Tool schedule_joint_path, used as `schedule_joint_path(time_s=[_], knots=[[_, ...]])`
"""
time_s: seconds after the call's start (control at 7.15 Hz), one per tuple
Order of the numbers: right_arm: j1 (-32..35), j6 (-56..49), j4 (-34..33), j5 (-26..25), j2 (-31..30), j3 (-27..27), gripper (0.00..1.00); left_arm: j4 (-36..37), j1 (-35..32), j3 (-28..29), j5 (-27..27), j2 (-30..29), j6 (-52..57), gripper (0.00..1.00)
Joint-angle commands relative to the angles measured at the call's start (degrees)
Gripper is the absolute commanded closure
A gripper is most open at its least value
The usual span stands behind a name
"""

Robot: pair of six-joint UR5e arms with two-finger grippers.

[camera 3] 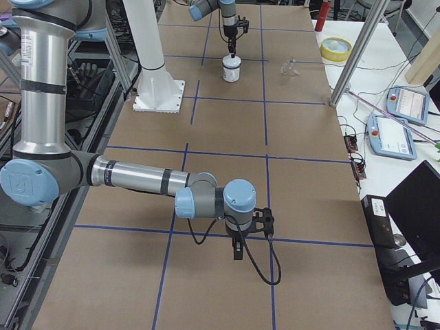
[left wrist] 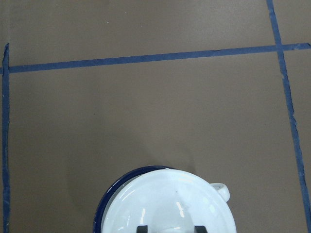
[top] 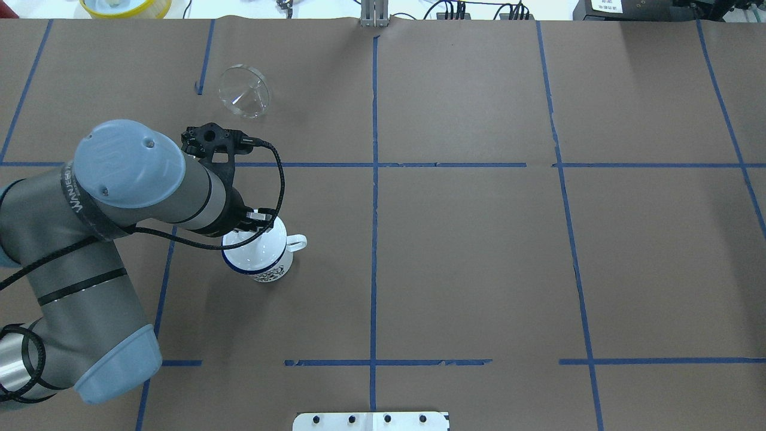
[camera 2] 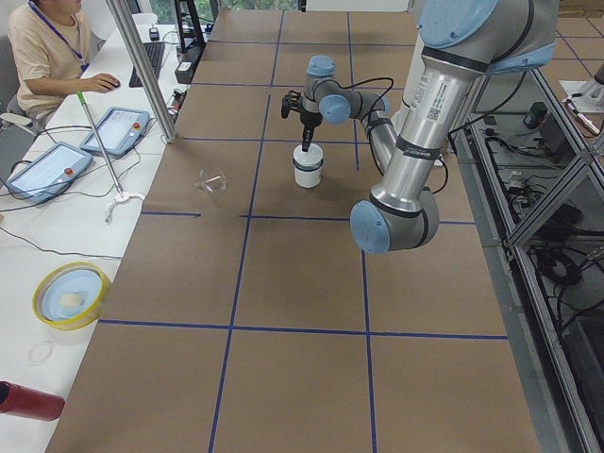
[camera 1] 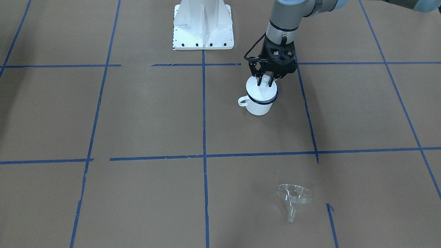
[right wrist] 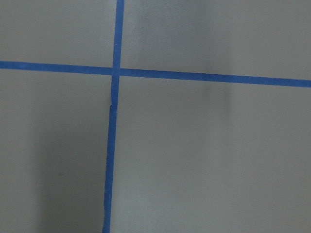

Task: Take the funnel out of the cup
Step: 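Lower the lid onto the mug top with the left gripper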

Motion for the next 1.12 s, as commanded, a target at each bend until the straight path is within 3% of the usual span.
schedule_joint_path(time_s=[0.0, 0.98], knots=[[0.0, 0.0, 0.0, 0.0, 0.0, 0.0, 0.00, 0.0, 0.0, 0.3, 0.0, 0.2, 0.0, 1.00], [0.0, 0.0, 0.0, 0.0, 0.0, 0.0, 0.00, 0.0, 0.0, 0.9, 0.1, 0.2, -0.1, 1.00]])
